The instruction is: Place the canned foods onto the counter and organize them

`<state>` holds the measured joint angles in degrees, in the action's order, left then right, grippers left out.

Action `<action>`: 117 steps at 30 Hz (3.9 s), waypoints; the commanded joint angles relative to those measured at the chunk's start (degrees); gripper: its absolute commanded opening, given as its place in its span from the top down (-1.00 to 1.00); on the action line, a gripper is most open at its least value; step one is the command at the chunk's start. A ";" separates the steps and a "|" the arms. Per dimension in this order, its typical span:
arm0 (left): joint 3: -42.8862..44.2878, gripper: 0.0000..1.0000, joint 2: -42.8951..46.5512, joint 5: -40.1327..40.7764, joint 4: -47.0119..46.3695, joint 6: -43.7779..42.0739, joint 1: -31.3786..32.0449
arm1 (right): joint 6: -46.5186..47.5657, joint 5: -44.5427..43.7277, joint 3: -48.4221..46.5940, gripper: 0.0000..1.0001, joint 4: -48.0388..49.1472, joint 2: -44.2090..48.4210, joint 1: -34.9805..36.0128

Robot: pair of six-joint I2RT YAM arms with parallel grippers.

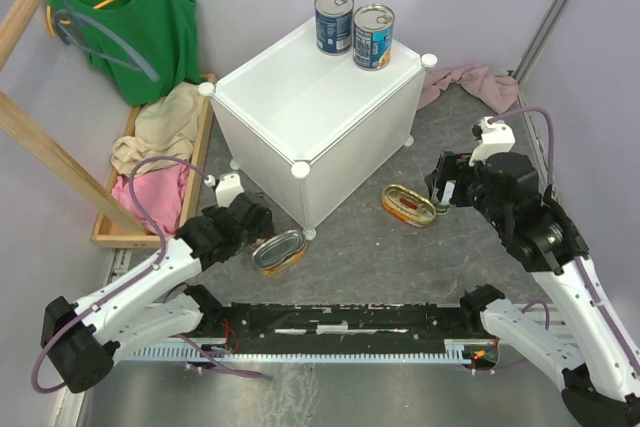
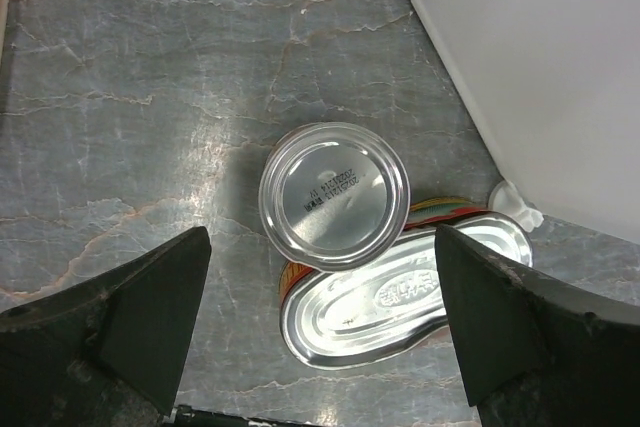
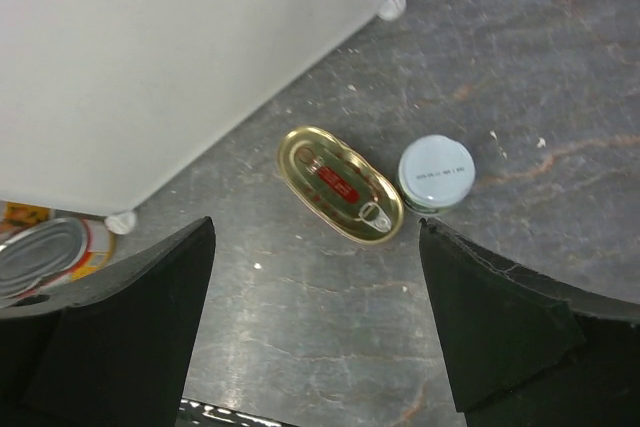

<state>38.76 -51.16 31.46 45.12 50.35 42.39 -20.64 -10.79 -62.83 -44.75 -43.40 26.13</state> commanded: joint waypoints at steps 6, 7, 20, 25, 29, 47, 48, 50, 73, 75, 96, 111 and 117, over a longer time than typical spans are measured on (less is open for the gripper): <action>-2.01 -0.98 -4.45 2.43 -6.98 2.76 -0.03 | 1.13 -7.85 2.06 -0.85 0.70 -3.36 -0.09; -2.41 -0.99 -4.75 2.26 -7.60 2.81 -0.03 | 1.23 -8.45 2.24 -0.85 0.67 -3.64 -0.06; -4.82 -0.93 -9.50 3.59 -13.14 2.35 -0.03 | 1.80 -11.10 2.65 -0.88 1.69 -7.85 -0.14; -5.26 -0.62 -9.26 5.01 -14.44 1.96 -0.01 | 1.67 -10.83 2.81 -0.88 2.17 -8.28 -0.16; -5.45 -0.29 -9.69 5.85 -15.07 1.49 -0.05 | 1.58 -10.83 2.75 -0.88 2.04 -8.13 -0.14; 3.66 0.95 4.22 6.77 -4.40 -0.56 -0.03 | 1.57 -12.59 2.29 -0.89 2.31 -10.60 -0.22; 4.87 0.95 5.09 7.10 -3.31 -0.49 -0.03 | 1.58 -12.66 2.24 -0.89 2.54 -10.97 -0.32; 7.49 0.95 6.68 7.54 -1.46 -0.80 -0.03 | 1.57 -12.51 2.14 -0.89 2.92 -11.79 -0.52; 53.80 0.95 -7.18 10.57 1.67 -20.66 -0.09 | 0.34 -10.73 0.01 -0.91 7.02 -22.99 -9.82; 55.75 0.95 -9.37 10.66 0.32 -22.44 -0.03 | 0.02 -10.51 -0.19 -0.91 7.54 -24.17 -10.92; 74.17 0.95 -38.74 -0.47 -14.53 -31.72 -10.86 | -0.48 -8.91 -0.70 -0.92 8.77 -32.55 -18.61; 91.16 0.95 -53.78 -17.17 -0.51 -28.90 -20.78 | -3.40 -4.27 2.46 -0.90 9.63 -34.99 -19.62; 91.25 0.95 -55.28 -21.19 -0.45 -28.48 -21.45 | -5.19 -3.80 3.94 -0.89 10.63 -35.49 -19.54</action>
<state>127.44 -105.43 14.41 45.43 19.86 21.30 -23.77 -15.11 -59.88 -36.77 -79.24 6.70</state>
